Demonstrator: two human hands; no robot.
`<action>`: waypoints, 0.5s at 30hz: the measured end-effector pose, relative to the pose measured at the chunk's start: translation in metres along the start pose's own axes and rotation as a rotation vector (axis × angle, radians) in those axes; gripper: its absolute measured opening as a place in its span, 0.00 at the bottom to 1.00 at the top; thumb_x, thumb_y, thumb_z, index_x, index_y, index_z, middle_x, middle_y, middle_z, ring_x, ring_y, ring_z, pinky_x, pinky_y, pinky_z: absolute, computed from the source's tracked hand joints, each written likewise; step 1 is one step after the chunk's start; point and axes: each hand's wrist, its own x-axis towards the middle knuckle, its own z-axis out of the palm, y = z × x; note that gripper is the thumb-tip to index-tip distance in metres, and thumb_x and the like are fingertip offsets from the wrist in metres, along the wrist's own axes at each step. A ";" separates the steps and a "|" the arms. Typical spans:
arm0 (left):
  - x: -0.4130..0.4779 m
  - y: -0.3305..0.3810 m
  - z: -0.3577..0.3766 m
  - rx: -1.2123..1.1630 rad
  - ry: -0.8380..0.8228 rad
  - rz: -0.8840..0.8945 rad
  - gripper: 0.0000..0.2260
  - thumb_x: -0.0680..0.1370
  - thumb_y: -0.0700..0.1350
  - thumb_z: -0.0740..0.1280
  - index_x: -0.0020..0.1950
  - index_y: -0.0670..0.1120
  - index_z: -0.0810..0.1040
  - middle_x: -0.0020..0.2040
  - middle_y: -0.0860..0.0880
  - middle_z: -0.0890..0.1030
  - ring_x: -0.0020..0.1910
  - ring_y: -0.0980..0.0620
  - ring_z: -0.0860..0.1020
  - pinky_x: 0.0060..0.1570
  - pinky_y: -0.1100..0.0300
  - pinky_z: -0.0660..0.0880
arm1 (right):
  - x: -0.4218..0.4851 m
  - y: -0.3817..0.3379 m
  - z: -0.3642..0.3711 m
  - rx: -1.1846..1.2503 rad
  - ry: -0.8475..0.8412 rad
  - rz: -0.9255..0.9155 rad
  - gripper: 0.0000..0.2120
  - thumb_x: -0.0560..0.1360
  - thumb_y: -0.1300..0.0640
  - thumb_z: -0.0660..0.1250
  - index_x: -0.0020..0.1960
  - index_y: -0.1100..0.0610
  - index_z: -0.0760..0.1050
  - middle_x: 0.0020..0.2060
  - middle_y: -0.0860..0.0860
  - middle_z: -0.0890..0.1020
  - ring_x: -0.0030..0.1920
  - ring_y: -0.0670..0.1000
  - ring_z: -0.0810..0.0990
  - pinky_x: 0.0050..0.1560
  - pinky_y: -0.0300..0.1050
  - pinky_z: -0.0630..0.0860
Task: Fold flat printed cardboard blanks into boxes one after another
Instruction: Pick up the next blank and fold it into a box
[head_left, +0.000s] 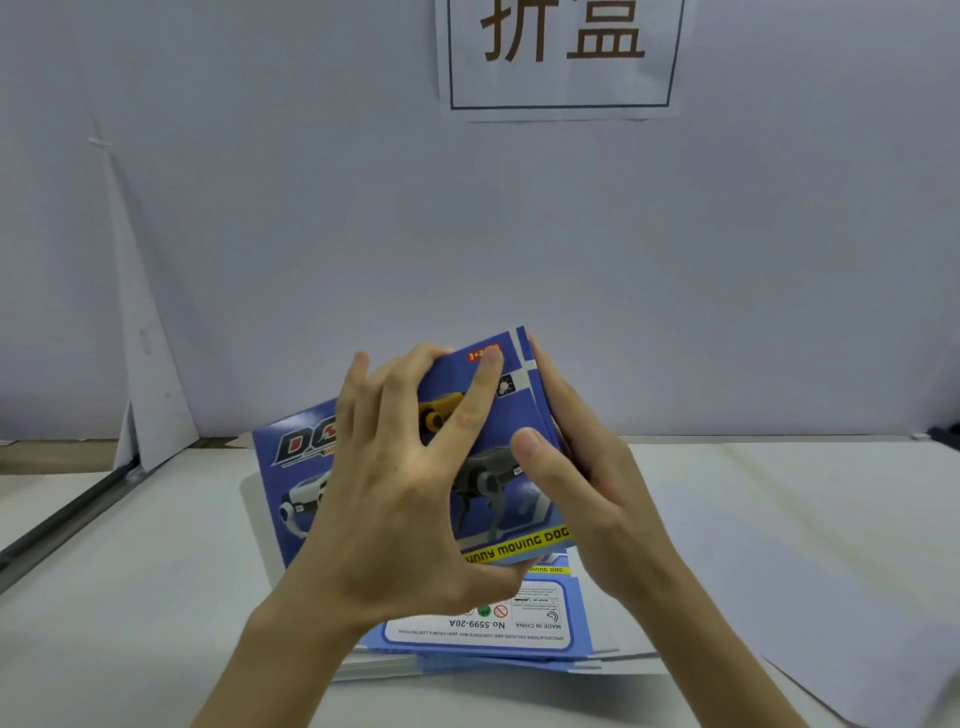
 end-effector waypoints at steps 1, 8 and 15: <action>0.000 0.000 -0.001 0.007 0.010 0.006 0.51 0.59 0.69 0.66 0.75 0.43 0.59 0.69 0.40 0.62 0.70 0.39 0.62 0.73 0.42 0.48 | 0.000 0.000 0.000 -0.027 -0.001 -0.006 0.29 0.77 0.47 0.61 0.76 0.44 0.58 0.66 0.46 0.75 0.63 0.52 0.77 0.55 0.49 0.80; -0.003 -0.001 0.002 0.069 0.004 0.023 0.49 0.61 0.69 0.65 0.74 0.40 0.64 0.67 0.36 0.64 0.68 0.37 0.63 0.71 0.37 0.53 | -0.001 -0.001 -0.001 -0.305 0.000 -0.063 0.27 0.79 0.51 0.59 0.75 0.37 0.55 0.65 0.38 0.73 0.61 0.44 0.77 0.50 0.37 0.79; -0.003 0.002 0.004 0.006 0.025 -0.007 0.47 0.62 0.67 0.65 0.74 0.40 0.65 0.68 0.35 0.67 0.66 0.38 0.66 0.66 0.40 0.63 | -0.001 0.000 0.000 -0.294 0.008 -0.065 0.28 0.78 0.54 0.60 0.75 0.40 0.57 0.68 0.37 0.67 0.67 0.48 0.71 0.52 0.31 0.75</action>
